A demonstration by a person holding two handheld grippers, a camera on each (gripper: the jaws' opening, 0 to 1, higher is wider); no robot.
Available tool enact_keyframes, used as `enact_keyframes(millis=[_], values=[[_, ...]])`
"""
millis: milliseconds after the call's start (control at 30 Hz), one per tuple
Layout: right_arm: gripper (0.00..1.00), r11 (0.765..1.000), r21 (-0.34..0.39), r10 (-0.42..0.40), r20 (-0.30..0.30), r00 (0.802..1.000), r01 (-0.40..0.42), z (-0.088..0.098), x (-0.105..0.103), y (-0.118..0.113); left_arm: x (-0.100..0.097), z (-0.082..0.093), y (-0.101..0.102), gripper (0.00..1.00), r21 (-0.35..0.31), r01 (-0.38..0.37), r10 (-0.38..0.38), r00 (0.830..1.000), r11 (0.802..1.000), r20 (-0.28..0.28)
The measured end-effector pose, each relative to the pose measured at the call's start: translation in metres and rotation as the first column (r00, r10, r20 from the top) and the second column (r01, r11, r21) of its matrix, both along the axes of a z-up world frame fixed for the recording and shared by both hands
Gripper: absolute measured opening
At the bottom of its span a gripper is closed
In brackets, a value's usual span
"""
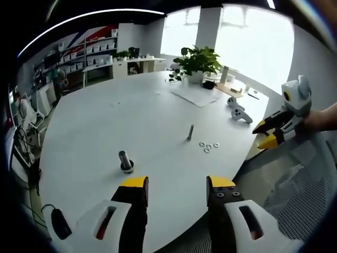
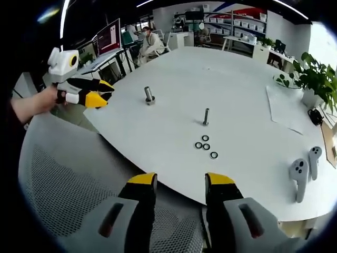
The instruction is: Place the washer onto the threaded stud by aligning its center hole with the stud, sliding it down to the base, and recovering from edge contact or off-axis alignment until the washer reaches the visible bottom stop.
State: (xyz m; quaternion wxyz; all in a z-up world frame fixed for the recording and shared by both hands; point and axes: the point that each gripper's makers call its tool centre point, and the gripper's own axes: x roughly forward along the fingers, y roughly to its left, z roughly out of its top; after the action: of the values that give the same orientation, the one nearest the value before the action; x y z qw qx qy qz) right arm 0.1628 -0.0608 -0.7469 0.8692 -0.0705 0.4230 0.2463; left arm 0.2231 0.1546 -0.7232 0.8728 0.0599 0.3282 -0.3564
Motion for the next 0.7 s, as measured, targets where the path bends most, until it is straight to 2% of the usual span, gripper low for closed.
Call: enact_keyframes(millis=[367,433,467,600,700], values=[[0.46,1.000,0.001,0.007,-0.028,1.000,-0.007,-0.001,0.000,0.003,0.002,0.002,0.000,0.43,-0.002,-0.001,0.001,1.000,1.000,0.005],[0.48,0.998,-0.045,0.050,-0.049,0.998,-0.052,-0.005,0.000,0.000,0.002,0.002,0.001,0.43,-0.002,-0.002,0.002,1.000,1.000,0.006],[0.49,0.996,-0.063,0.055,-0.045,0.997,-0.058,-0.005,0.003,-0.002,0.002,0.001,0.003,0.43,0.002,-0.003,0.003,1.000,1.000,0.007],[0.49,0.998,-0.039,0.044,-0.038,0.998,-0.046,0.000,0.023,0.001,0.002,0.001,0.003,0.43,-0.004,-0.005,0.005,1.000,1.000,0.000],[0.49,0.998,-0.047,0.048,-0.027,0.998,-0.049,0.000,0.037,0.004,0.002,0.002,0.002,0.43,-0.007,-0.004,0.004,1.000,1.000,0.004]])
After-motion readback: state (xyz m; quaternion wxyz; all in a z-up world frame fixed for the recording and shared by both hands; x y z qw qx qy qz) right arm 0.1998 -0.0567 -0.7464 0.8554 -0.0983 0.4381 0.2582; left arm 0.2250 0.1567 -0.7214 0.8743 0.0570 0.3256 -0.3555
